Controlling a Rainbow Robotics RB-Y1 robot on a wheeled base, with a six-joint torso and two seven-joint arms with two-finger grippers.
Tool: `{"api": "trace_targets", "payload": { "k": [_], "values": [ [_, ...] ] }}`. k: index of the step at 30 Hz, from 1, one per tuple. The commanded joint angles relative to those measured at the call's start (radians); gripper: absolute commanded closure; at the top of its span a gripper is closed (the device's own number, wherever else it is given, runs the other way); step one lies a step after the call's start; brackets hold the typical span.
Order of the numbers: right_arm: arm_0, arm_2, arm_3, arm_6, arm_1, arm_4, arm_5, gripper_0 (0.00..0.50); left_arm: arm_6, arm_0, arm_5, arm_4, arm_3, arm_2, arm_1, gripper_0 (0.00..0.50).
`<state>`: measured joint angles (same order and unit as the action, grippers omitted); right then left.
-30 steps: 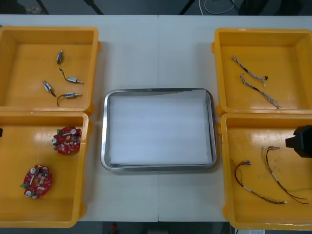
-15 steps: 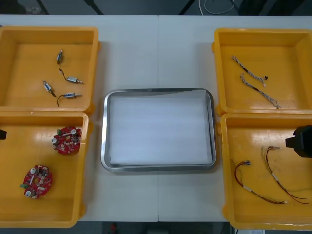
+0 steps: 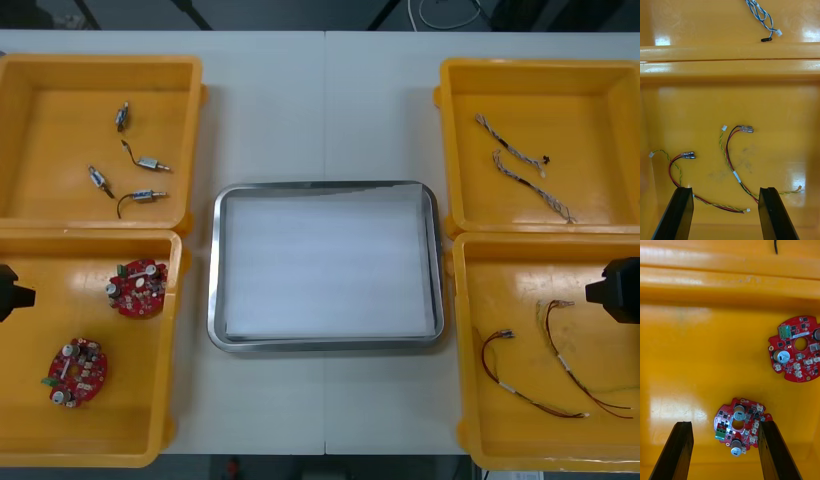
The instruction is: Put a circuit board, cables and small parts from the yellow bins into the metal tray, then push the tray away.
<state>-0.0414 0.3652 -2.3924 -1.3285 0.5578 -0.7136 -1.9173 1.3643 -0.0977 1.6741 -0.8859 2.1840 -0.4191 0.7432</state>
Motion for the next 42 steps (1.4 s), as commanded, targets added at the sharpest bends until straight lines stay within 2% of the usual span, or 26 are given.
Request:
{"api": "trace_targets", "payload": {
  "k": [1, 10, 17, 23, 32, 42],
  "values": [
    [0.009, 0.003, -0.03, -0.015, 0.028, -0.017, -0.003, 0.0, -0.001, -0.074, -0.057, 0.018, 0.013, 0.045, 0.008, 0.0],
    [0.15, -0.022, -0.03, -0.066, 0.028, -0.04, 0.006, 0.0, -0.001, -0.103, -0.152, 0.024, -0.064, 0.108, 0.008, 0.0],
    [0.262, -0.052, -0.03, -0.109, 0.028, -0.027, 0.169, 0.0, -0.004, -0.137, -0.217, 0.03, -0.079, 0.148, 0.007, 0.0],
    [0.342, -0.064, 0.05, -0.253, 0.028, -0.014, 0.351, 0.0, -0.005, -0.151, -0.251, 0.035, -0.099, 0.175, 0.007, 0.0],
    [0.353, -0.1, 0.225, -0.436, 0.028, -0.014, 0.541, 0.0, -0.008, -0.151, -0.318, 0.047, -0.142, 0.227, 0.007, 0.0],
    [0.351, -0.164, 0.28, -0.482, 0.028, 0.013, 0.57, 0.0, -0.01, -0.166, -0.364, 0.058, -0.158, 0.252, 0.007, 0.0]
  ]
}}
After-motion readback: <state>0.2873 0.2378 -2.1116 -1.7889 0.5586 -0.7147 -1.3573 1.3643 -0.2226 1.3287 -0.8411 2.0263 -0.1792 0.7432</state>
